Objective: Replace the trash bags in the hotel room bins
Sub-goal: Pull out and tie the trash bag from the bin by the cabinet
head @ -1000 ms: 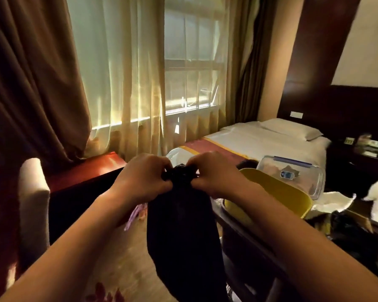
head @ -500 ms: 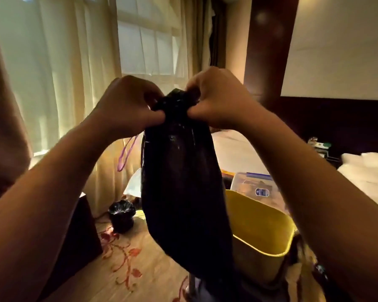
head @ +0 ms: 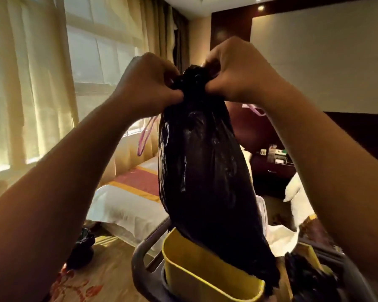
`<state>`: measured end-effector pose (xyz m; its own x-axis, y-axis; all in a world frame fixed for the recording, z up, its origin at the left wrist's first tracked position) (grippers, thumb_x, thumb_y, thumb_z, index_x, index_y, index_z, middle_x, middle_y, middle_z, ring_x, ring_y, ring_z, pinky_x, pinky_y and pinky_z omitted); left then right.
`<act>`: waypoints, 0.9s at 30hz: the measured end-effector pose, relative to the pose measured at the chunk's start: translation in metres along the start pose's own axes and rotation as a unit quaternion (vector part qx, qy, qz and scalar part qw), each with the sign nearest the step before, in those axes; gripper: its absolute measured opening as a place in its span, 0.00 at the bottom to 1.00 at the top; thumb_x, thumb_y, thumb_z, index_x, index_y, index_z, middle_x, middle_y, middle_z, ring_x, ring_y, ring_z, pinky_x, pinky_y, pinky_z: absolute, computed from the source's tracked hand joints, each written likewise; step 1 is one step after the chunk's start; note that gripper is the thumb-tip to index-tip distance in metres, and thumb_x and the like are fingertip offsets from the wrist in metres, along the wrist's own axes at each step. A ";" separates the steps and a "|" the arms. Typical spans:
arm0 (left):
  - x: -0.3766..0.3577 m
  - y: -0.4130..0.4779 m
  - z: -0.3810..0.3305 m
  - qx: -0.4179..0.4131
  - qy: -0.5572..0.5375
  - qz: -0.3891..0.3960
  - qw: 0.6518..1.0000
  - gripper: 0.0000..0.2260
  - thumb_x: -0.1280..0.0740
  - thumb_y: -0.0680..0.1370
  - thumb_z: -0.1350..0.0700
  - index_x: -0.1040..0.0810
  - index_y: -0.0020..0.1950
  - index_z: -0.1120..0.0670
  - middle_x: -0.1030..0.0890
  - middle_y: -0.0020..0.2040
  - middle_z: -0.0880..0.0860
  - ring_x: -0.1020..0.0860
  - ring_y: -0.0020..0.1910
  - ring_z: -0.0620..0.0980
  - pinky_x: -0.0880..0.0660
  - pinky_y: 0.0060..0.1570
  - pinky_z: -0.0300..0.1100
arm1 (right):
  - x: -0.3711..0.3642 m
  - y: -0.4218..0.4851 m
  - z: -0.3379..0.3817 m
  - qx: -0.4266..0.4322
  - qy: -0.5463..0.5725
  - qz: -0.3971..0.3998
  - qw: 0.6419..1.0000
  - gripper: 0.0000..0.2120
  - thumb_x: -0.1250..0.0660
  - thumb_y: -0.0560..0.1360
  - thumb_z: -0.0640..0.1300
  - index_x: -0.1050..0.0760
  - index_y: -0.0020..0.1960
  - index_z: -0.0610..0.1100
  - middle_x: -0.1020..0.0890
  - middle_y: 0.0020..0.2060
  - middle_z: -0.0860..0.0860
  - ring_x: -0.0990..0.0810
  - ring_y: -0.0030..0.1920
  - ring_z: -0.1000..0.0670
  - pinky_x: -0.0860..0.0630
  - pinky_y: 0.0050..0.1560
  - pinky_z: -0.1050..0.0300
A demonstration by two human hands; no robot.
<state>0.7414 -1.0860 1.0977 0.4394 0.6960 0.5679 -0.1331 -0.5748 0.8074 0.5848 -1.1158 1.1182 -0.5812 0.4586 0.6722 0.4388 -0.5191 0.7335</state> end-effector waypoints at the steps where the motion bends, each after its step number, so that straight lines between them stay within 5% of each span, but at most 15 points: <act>1: -0.008 0.004 0.000 -0.005 -0.008 0.002 1.000 0.11 0.27 0.71 0.54 0.16 0.52 0.54 0.22 0.38 0.44 0.24 0.37 0.37 0.30 0.38 0.31 | -0.001 0.000 -0.008 -0.006 -0.005 0.001 1.000 0.12 0.25 0.70 0.40 0.16 0.53 0.43 0.17 0.41 0.52 0.20 0.40 0.56 0.23 0.42 0.66; 4: -0.035 0.008 0.001 -0.015 -0.027 0.018 0.999 0.11 0.28 0.71 0.55 0.16 0.52 0.55 0.25 0.34 0.40 0.26 0.35 0.37 0.35 0.32 0.27 | -0.009 -0.007 -0.030 -0.039 -0.019 -0.005 0.999 0.12 0.25 0.68 0.40 0.15 0.51 0.45 0.19 0.36 0.53 0.22 0.36 0.57 0.30 0.36 0.69; 7: -0.067 0.004 0.005 -0.032 -0.050 0.046 0.997 0.10 0.28 0.71 0.55 0.16 0.51 0.55 0.23 0.35 0.43 0.25 0.35 0.39 0.35 0.33 0.28 | -0.026 -0.020 -0.049 -0.079 -0.041 0.010 0.996 0.10 0.26 0.67 0.40 0.16 0.49 0.42 0.18 0.36 0.50 0.21 0.36 0.53 0.23 0.40 0.59; 13: -0.136 -0.010 0.027 -0.018 -0.072 0.107 0.991 0.08 0.28 0.68 0.52 0.16 0.45 0.52 0.19 0.37 0.50 0.21 0.38 0.52 0.26 0.36 0.44 | -0.071 -0.048 -0.085 -0.151 -0.034 0.041 0.987 0.09 0.29 0.65 0.36 0.16 0.44 0.44 0.20 0.32 0.52 0.21 0.34 0.52 0.28 0.36 0.58; 16: -0.165 -0.024 0.036 -0.010 -0.076 0.141 0.987 0.09 0.27 0.70 0.53 0.16 0.48 0.52 0.18 0.39 0.51 0.20 0.40 0.52 0.23 0.40 0.46 | -0.100 -0.065 -0.100 -0.174 -0.036 0.062 0.982 0.10 0.30 0.66 0.36 0.16 0.46 0.42 0.16 0.37 0.47 0.18 0.40 0.46 0.22 0.42 0.52; 21: -0.215 -0.066 0.050 -0.038 -0.085 0.182 0.979 0.08 0.29 0.70 0.53 0.18 0.48 0.51 0.19 0.39 0.49 0.23 0.38 0.48 0.33 0.32 0.40 | -0.152 -0.115 -0.127 -0.204 -0.004 0.092 0.975 0.09 0.30 0.68 0.37 0.17 0.47 0.42 0.16 0.40 0.46 0.19 0.43 0.44 0.22 0.44 0.46; 24: -0.247 -0.102 0.050 -0.075 -0.065 0.234 0.967 0.07 0.31 0.71 0.53 0.19 0.48 0.51 0.20 0.40 0.48 0.22 0.38 0.51 0.28 0.34 0.45 | -0.181 -0.156 -0.140 -0.212 -0.011 0.150 0.965 0.08 0.29 0.71 0.38 0.18 0.50 0.42 0.17 0.44 0.47 0.20 0.45 0.47 0.22 0.46 0.46; 27: -0.274 -0.133 0.051 -0.086 -0.072 0.270 0.956 0.03 0.32 0.72 0.53 0.22 0.44 0.51 0.24 0.39 0.45 0.23 0.38 0.48 0.34 0.30 0.37 | -0.206 -0.190 -0.147 -0.215 -0.012 0.205 0.955 0.09 0.30 0.74 0.39 0.17 0.53 0.43 0.16 0.48 0.47 0.19 0.48 0.47 0.21 0.50 0.50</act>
<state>0.6837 -1.2220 0.8267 0.3820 0.2432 0.8916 -0.5141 -0.7458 0.4237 0.5205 -1.2181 0.8260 -0.4031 0.1658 0.9000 0.3009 -0.9047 0.3015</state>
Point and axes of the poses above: each hand's wrist, its own y-axis towards the middle knuckle, its own x-axis out of the back of the hand, z = x × y, the point moved 4 cm from there along y, towards the middle knuckle
